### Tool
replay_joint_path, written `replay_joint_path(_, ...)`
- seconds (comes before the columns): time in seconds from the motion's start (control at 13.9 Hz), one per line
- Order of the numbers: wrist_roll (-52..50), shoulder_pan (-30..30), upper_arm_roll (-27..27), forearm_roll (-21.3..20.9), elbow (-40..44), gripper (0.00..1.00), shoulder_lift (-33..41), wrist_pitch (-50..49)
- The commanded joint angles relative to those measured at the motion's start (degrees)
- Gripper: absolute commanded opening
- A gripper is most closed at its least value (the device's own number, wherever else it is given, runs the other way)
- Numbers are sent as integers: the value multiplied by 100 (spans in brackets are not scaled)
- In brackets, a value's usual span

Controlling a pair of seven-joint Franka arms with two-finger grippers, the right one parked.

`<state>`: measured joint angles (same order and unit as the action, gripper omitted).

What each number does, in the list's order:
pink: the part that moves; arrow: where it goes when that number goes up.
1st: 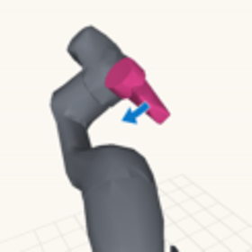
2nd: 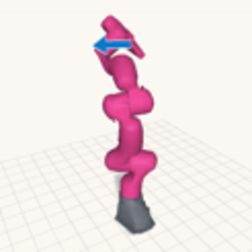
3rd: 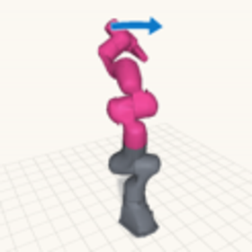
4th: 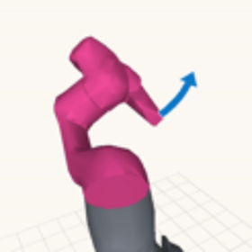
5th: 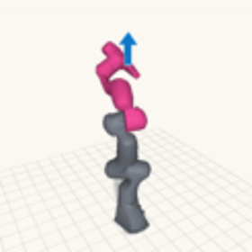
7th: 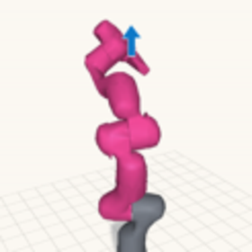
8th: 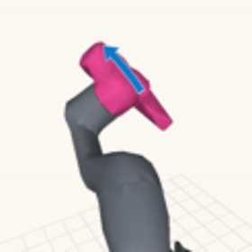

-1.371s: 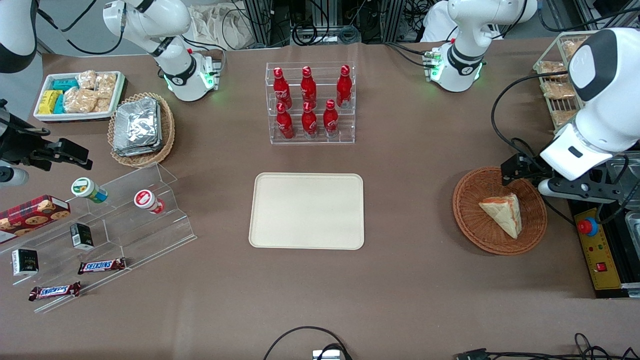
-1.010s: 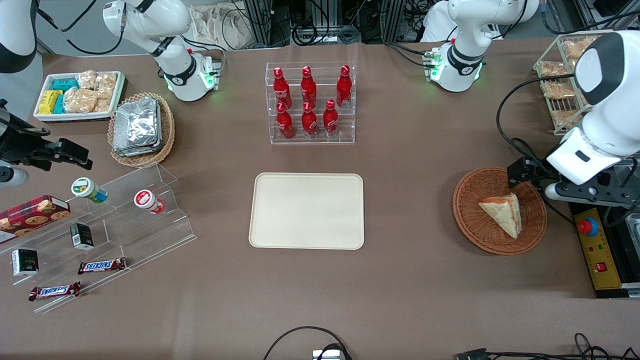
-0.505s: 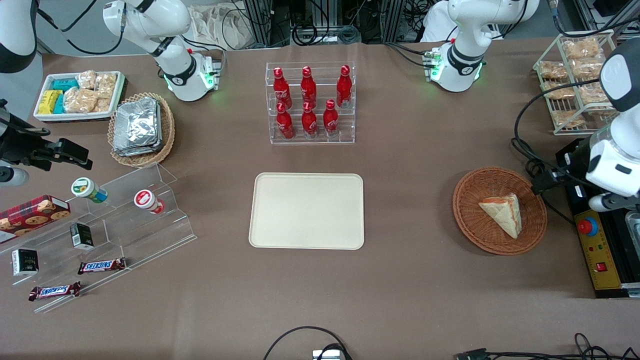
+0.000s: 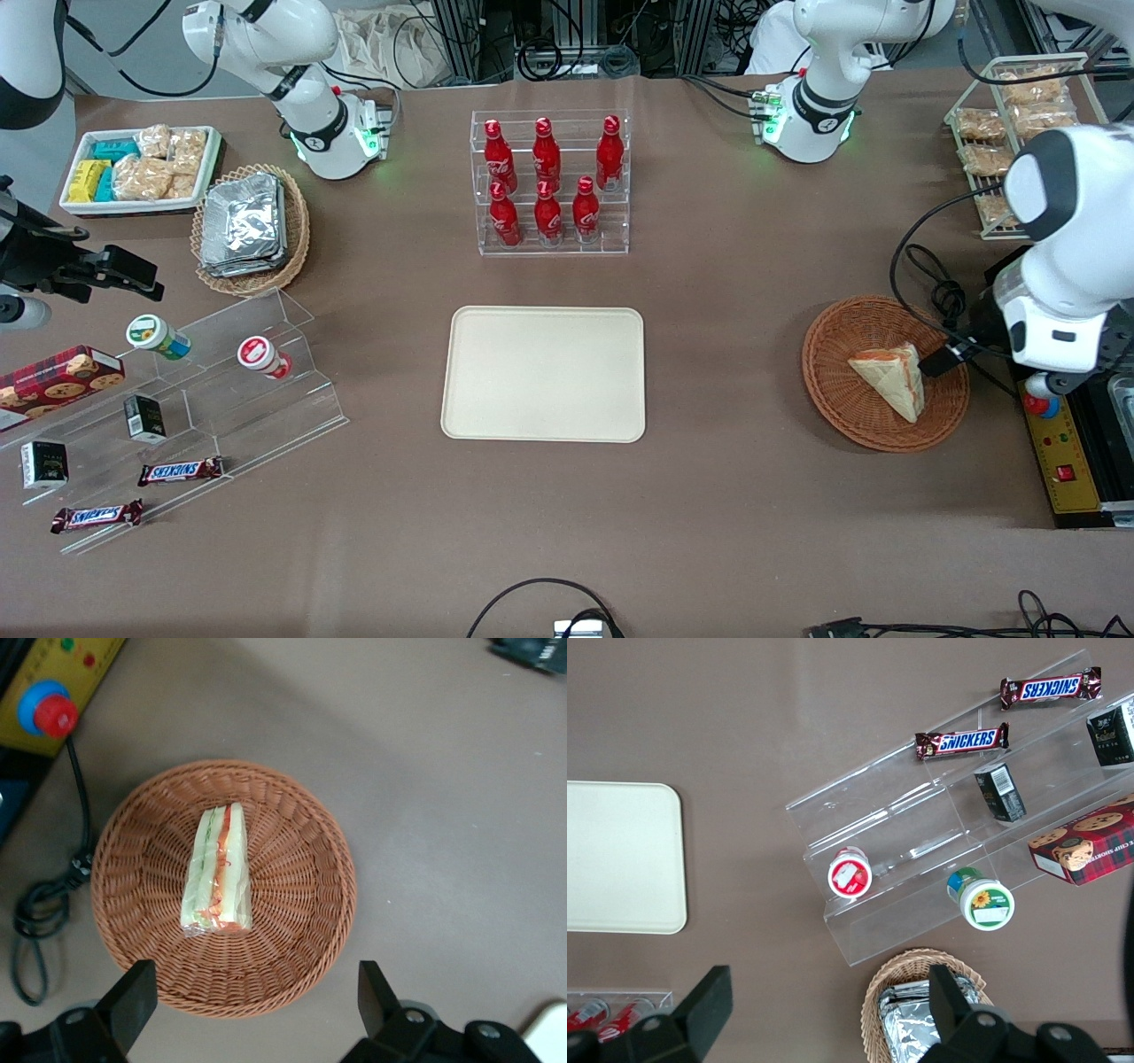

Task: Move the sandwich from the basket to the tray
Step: 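Move the left gripper over the wrapped sandwich in the wicker basket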

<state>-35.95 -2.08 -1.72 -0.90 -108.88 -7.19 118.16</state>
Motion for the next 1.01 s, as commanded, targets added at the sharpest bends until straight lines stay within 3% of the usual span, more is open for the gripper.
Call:
replay_joint_path(0.0, -647, 23, 14, -86, -668, 100, 122, 515)
replay_joint_path(0.36, -958, 23, -302, 1, -1512, 100, -46, 1743)
replay_joint_path(0.94, -1362, 5, -303, -33, -1540, 100, -722, 1825)
